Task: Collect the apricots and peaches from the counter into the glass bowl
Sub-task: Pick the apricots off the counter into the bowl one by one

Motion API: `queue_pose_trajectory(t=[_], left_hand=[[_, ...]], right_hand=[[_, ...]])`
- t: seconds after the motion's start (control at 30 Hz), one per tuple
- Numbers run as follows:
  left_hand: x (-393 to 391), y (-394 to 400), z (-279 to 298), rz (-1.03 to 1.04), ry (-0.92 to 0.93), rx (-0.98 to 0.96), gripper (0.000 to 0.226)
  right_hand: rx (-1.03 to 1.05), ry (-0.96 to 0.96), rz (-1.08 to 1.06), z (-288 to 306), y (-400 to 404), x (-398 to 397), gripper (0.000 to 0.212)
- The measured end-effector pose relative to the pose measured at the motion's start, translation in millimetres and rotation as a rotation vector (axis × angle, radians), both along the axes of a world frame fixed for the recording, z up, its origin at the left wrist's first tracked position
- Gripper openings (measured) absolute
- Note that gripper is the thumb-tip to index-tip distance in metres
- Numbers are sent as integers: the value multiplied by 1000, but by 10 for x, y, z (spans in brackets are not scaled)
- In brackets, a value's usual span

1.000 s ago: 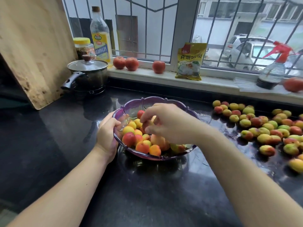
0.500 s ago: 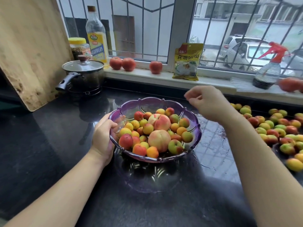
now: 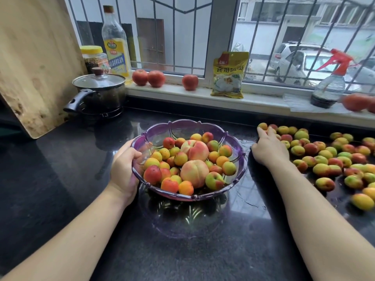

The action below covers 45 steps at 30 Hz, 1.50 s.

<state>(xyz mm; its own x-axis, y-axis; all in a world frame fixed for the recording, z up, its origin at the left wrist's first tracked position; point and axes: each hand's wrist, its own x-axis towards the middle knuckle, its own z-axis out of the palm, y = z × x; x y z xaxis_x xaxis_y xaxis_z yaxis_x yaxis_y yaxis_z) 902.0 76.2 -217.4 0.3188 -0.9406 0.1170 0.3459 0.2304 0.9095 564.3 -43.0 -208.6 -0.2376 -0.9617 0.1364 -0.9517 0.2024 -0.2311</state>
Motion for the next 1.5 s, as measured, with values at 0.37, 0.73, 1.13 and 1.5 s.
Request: queue_pose_trajectory(t=[0.37,0.73,1.13,1.5], left_hand=[[19,-8,-11,1,-35,5,46],[36,-6,6,-33,-17,26,53],[14,-8,3,-23,8,10,50],[0,-17,0,0,21,-37,39]], right_hand=[[-210,-16,69,-5,50,6,30],[13,-282,929,1225,952,1430,35],[-77,-282,856,1035,673,1543,22],[-400,-508,221,371,52,539,21]])
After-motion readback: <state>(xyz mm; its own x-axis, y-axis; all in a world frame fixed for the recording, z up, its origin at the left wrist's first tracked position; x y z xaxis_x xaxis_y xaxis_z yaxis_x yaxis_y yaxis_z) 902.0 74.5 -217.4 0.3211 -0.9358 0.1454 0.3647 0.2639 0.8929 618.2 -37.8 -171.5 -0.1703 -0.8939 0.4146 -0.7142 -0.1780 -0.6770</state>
